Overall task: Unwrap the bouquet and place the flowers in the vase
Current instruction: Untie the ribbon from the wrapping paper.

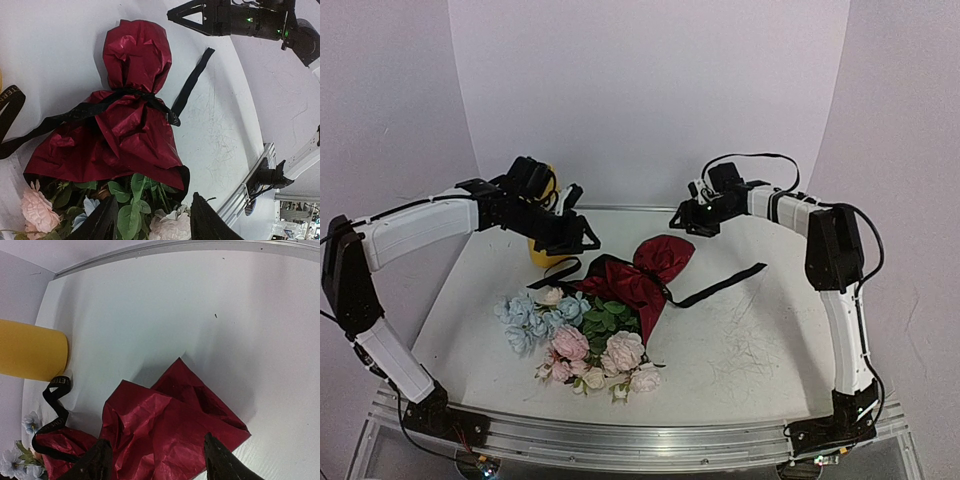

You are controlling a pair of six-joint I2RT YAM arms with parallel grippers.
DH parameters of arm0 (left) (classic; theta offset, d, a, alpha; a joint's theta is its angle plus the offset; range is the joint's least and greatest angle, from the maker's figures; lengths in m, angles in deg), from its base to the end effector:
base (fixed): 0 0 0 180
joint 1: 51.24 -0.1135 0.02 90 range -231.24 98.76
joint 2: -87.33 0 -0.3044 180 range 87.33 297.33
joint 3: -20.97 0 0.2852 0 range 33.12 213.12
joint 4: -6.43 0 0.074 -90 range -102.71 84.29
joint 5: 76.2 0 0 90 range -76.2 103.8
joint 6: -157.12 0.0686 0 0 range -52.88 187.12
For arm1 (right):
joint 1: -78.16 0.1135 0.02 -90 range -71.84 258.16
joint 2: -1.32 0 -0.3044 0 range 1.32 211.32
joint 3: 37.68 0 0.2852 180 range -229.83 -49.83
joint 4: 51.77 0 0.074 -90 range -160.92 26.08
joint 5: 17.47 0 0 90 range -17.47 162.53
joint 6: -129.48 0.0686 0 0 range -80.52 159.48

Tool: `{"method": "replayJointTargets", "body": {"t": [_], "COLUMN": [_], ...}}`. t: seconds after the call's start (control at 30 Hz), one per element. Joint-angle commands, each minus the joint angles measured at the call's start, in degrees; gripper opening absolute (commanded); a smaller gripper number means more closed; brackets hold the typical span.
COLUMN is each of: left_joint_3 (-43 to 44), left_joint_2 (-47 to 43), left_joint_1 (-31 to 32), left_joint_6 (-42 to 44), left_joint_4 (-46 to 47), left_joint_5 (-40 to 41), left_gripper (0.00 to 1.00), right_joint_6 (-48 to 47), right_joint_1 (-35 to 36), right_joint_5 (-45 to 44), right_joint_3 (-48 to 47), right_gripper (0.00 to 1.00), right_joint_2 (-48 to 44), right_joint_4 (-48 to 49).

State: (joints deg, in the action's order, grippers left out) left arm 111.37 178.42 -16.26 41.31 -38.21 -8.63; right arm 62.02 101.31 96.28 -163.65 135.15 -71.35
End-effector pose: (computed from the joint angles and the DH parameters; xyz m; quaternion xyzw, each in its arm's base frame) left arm 0.3189 -0.2551 0.3167 0.1462 0.8985 -0.3438 0.2305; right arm 0.5728 0.2749 0.2311 -0.1113 0.8358 0.3593 0.4000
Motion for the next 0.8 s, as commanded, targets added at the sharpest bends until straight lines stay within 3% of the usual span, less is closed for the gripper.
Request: {"method": "replayJointTargets", "body": {"t": [0.0, 0.07, 0.2, 0.27, 0.3, 0.77], "left_joint_3": [-0.4, -0.2, 1.3, 2.3, 2.8, 2.1], "left_joint_2": [1.0, 2.3, 6.1, 7.6, 8.4, 15.0], "left_joint_1": [0.1, 0.0, -0.2, -0.2, -0.2, -5.1], "left_joint_6": [-1.6, -2.2, -3.3, -2.9, -2.6, -3.1], "left_joint_4": [-1.7, -1.8, -1.8, -1.8, -1.8, -4.4], "left_joint_5": [2.0, 2.5, 1.4, 0.9, 0.6, 1.5], "left_gripper": [0.5, 0.45, 0.15, 0.04, 0.0, 0.0], "right_joint_6": [0.3, 0.5, 0.7, 1.0, 1.3, 3.9], "right_joint_1": [0.8, 1.0, 1.9, 2.4, 2.7, 3.4], "right_joint_5": [1.5, 3.0, 6.0, 7.3, 7.9, 5.1], "right_joint_3": [-4.5, -5.8, -7.9, -8.4, -8.6, -2.7], "right_gripper": [0.57, 0.46, 0.12, 0.01, 0.0, 0.0], "right_joint_2": [3.2, 4.3, 6.3, 6.9, 7.2, 6.9], "right_joint_4": [-1.7, -1.7, -1.6, -1.4, -1.3, -1.1]}}
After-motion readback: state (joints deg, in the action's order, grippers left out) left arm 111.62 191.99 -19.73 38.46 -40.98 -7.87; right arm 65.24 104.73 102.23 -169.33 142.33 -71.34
